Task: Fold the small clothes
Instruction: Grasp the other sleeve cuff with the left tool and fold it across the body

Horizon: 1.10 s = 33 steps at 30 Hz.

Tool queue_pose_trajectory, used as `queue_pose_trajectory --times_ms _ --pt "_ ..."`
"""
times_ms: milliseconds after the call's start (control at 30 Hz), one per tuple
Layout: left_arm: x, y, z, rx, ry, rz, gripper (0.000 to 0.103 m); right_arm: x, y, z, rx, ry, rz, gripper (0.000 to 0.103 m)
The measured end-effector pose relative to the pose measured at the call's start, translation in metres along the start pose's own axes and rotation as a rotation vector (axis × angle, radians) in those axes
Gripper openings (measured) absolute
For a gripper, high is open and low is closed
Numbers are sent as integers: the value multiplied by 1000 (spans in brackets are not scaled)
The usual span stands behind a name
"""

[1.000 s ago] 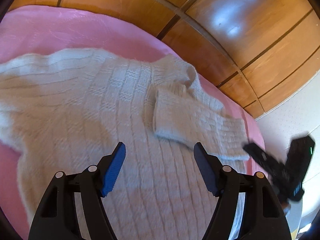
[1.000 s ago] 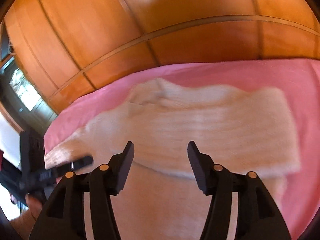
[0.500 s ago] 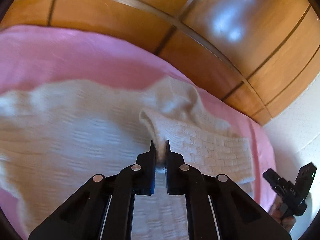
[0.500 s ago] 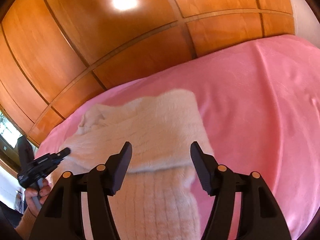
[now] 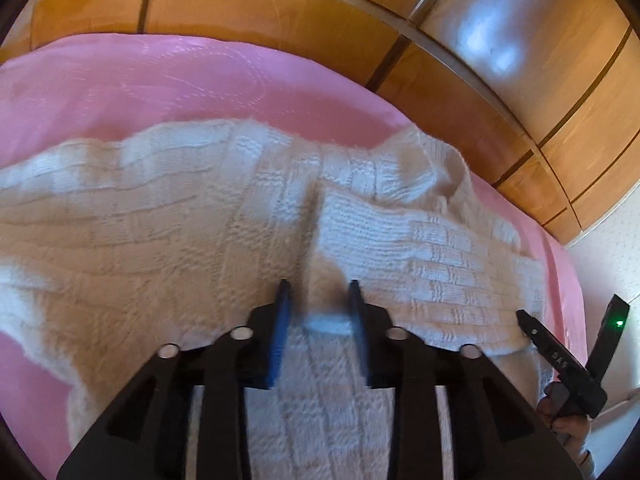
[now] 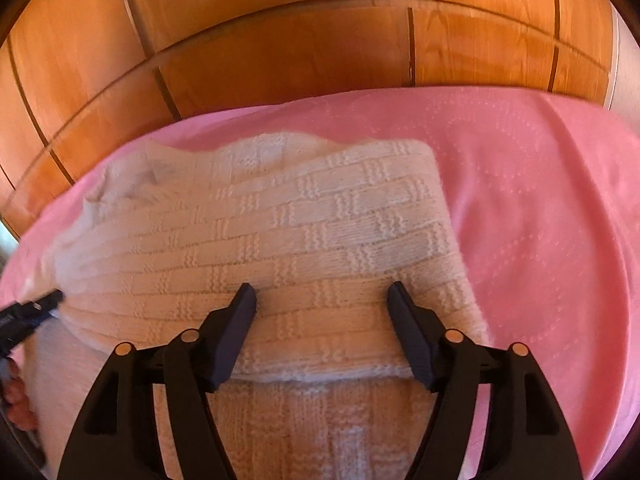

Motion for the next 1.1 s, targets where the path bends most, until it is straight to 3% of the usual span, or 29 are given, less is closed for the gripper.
queue_pose_trajectory --times_ms 67,167,333,600,767,900,933,967,1000,1100 --pt "6 13 -3 -18 13 1 47 2 -2 -1 6 17 -19 74" --pt "28 35 -8 -41 53 40 47 6 -6 -2 17 46 -63 79" --pt "92 88 -13 -91 262 -9 47 12 -11 -2 18 48 -50 85" --pt "223 176 -16 -286 588 104 47 15 -8 -2 11 65 -75 85" --pt "298 202 -3 -382 773 180 48 18 -6 -4 9 71 -92 86" --pt "334 203 15 -428 881 190 48 20 -5 -5 10 73 -102 87" --pt "338 202 21 -433 885 194 44 20 -5 -5 10 73 -104 87" --pt "339 201 25 -427 874 207 22 21 -5 -5 10 74 -107 87" --pt "336 199 32 -413 848 222 13 21 -5 -6 10 75 -106 88" --pt "308 206 55 -439 729 189 9 22 -6 -6 11 76 -109 88"
Point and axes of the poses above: each gripper's, at about its wrist camera, not at the fingertips, and y roughly against the way its jaws point, x to its left, z to its top, the point moved 6 cm from there along -y, roughly the way its jaws point, and after that the axes turned 9 degrees about y, right-handed, at the moved point
